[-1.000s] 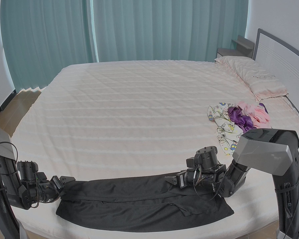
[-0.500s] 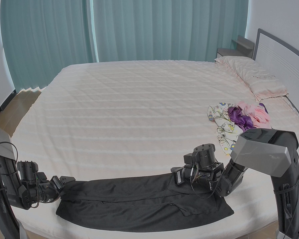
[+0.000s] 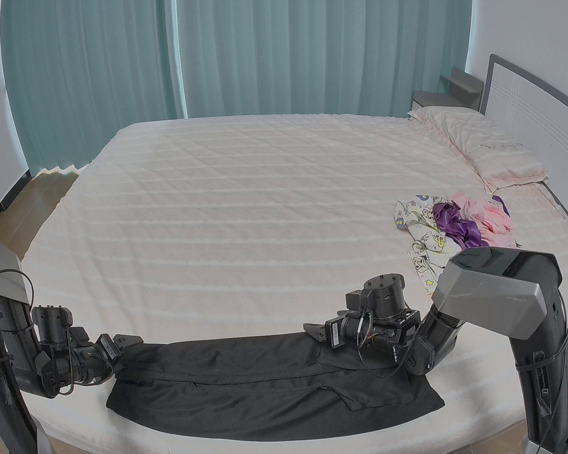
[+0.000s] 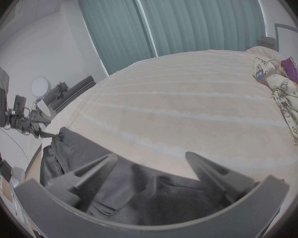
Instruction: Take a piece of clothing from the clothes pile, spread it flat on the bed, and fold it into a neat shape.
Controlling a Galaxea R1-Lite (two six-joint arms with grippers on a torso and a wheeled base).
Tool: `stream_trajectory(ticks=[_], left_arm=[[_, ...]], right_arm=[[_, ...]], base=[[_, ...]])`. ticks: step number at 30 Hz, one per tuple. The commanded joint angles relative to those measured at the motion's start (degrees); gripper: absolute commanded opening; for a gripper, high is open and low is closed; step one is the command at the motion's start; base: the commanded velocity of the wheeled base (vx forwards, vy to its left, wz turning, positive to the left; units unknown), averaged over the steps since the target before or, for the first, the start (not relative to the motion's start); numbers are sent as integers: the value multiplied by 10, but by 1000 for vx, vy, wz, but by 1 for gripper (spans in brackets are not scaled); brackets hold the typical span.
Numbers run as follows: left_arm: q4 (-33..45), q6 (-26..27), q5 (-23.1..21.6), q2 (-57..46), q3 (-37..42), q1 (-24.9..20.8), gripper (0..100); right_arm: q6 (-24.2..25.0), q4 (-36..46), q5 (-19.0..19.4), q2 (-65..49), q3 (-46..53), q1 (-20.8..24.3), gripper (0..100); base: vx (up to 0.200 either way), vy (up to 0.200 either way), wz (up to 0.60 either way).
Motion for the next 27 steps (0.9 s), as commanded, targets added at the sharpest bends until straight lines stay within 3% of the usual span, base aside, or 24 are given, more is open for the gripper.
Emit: stream_trajectory(ticks=[1,8,9,10,11,17,24,27], left_arm=[[0,-1,0,1,-1,1,100],[-1,0,3,-28,-1,20,100],[-1,-2,3,-58,-1,33,100],[-1,-2,3,-60,-1,34,100],[-1,-8,3,-81,-2,41,100],[0,-13,3,-83,1,41,100],[-1,-14,3,-81,2,42,100],[0,-15,3,-80,4,42,100]], right_arm=[[36,-24,-2,-23,2,-6,100],[127,-29,-21,-88,51,-54,100],[163,-29,-27,-111,73,-73,100],[166,-29,-27,-113,75,-75,100],[210,-29,-33,-132,102,-94,100],[288,-37,-45,-150,151,-119,100],[335,-94,-44,-125,197,-124,100],[351,-112,-44,-115,207,-124,100]], base=[[0,0,0],[0,0,0],[0,0,0],[0,0,0],[0,0,0],[0,0,0],[0,0,0],[-200,0,0]])
